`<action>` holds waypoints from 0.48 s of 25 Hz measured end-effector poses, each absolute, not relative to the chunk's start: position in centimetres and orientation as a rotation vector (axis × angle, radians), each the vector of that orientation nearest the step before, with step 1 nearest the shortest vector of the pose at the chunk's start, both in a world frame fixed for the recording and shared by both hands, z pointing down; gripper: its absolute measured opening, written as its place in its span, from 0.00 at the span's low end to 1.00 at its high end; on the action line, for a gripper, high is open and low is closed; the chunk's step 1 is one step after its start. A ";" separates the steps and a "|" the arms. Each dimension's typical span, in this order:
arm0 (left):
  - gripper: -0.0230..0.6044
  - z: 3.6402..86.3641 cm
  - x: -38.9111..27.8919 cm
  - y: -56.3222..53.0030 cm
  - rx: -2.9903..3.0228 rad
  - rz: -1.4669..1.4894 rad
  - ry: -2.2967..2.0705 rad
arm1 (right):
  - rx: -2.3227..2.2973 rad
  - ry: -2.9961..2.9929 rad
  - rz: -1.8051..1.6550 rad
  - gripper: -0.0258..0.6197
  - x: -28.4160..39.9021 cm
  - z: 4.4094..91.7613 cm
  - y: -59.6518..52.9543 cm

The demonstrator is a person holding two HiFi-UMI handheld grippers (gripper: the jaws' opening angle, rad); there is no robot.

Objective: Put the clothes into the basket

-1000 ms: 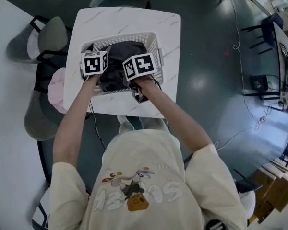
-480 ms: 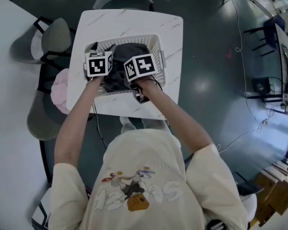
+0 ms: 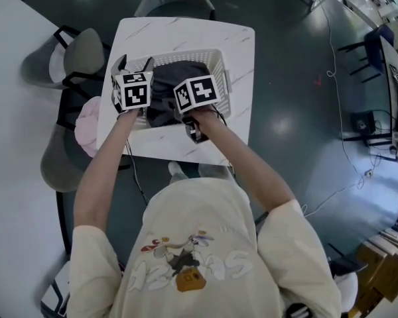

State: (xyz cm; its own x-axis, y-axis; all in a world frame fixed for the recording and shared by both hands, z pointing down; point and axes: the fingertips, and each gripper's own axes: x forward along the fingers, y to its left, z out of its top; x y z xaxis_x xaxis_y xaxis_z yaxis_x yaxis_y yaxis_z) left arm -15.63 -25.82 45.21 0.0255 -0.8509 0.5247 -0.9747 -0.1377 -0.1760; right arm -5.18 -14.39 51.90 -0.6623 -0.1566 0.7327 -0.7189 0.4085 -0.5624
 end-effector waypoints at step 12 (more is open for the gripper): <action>0.56 43.3 -16.8 -23.4 2.029 0.651 -1.873 | 0.743 -2.108 1.224 0.44 -6.0 50.9 -13.0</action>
State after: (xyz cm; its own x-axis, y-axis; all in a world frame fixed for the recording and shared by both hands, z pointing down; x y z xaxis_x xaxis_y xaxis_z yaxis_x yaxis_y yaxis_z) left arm -16.82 -23.41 43.26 0.0457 -0.8537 0.5188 -0.9914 -0.1026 -0.0815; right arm -6.05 -12.98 50.86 -0.6733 -0.1726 0.7189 -0.7099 0.4226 -0.5634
